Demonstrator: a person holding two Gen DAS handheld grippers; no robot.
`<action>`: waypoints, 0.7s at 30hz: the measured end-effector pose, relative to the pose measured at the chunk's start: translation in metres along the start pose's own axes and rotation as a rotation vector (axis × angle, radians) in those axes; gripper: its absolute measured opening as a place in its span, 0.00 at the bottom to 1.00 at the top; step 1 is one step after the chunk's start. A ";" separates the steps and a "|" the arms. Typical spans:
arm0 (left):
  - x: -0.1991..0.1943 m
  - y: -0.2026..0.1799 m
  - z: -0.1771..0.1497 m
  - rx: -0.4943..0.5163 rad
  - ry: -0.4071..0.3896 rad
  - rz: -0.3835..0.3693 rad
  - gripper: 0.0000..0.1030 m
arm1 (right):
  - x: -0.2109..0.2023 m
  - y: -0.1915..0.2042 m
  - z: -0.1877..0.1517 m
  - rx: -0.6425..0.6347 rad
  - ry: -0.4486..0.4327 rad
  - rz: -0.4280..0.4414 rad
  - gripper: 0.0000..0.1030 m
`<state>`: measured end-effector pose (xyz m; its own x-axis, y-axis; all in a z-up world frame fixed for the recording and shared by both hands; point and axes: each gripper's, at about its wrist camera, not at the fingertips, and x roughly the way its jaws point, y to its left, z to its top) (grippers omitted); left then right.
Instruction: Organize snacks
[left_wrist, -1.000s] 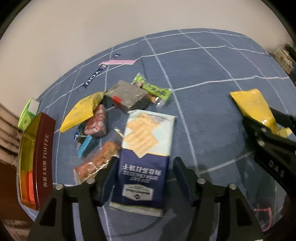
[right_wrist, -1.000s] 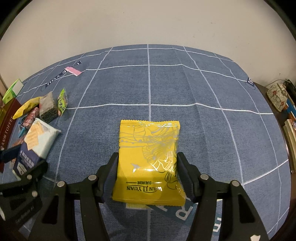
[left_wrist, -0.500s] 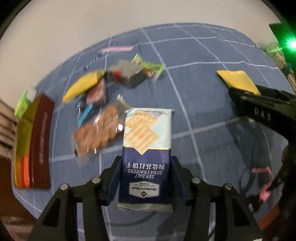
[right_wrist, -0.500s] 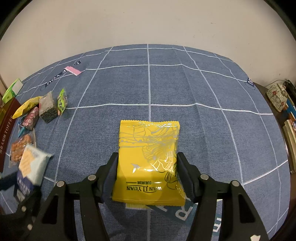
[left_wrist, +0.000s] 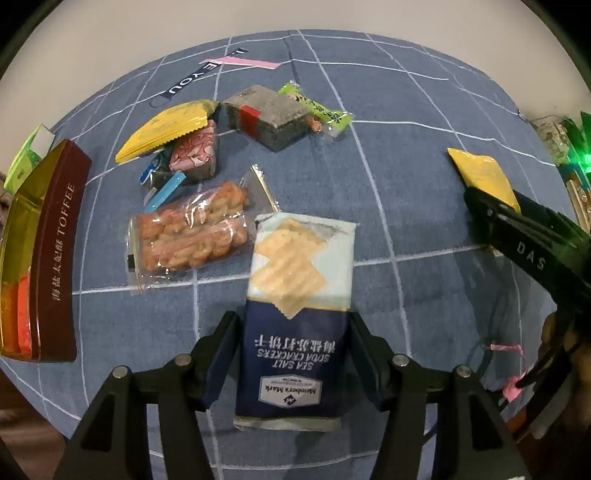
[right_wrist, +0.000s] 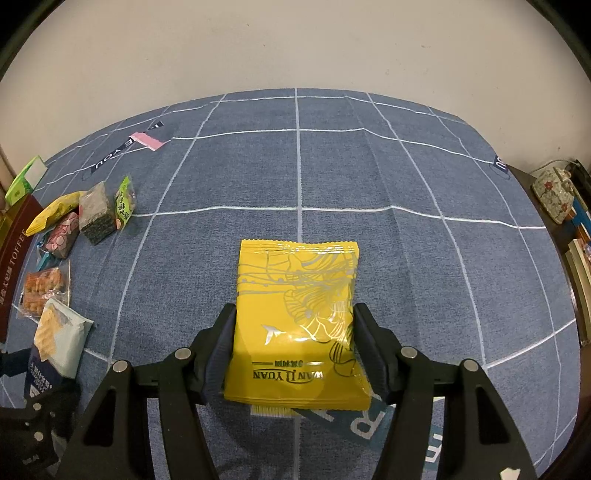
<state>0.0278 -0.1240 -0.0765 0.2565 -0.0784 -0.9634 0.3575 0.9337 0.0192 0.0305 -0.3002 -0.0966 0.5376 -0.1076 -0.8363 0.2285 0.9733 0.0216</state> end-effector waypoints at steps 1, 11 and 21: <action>0.001 -0.001 0.002 0.003 0.001 0.001 0.58 | 0.000 0.000 0.000 0.000 0.000 0.000 0.58; 0.001 -0.002 0.010 0.001 0.009 -0.015 0.52 | -0.001 0.000 0.000 0.000 0.002 0.001 0.58; -0.011 0.008 0.009 0.009 0.002 -0.040 0.50 | -0.001 0.002 0.001 0.001 0.012 -0.003 0.58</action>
<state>0.0359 -0.1187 -0.0637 0.2402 -0.1148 -0.9639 0.3757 0.9266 -0.0167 0.0314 -0.2987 -0.0951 0.5268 -0.1084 -0.8431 0.2315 0.9726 0.0196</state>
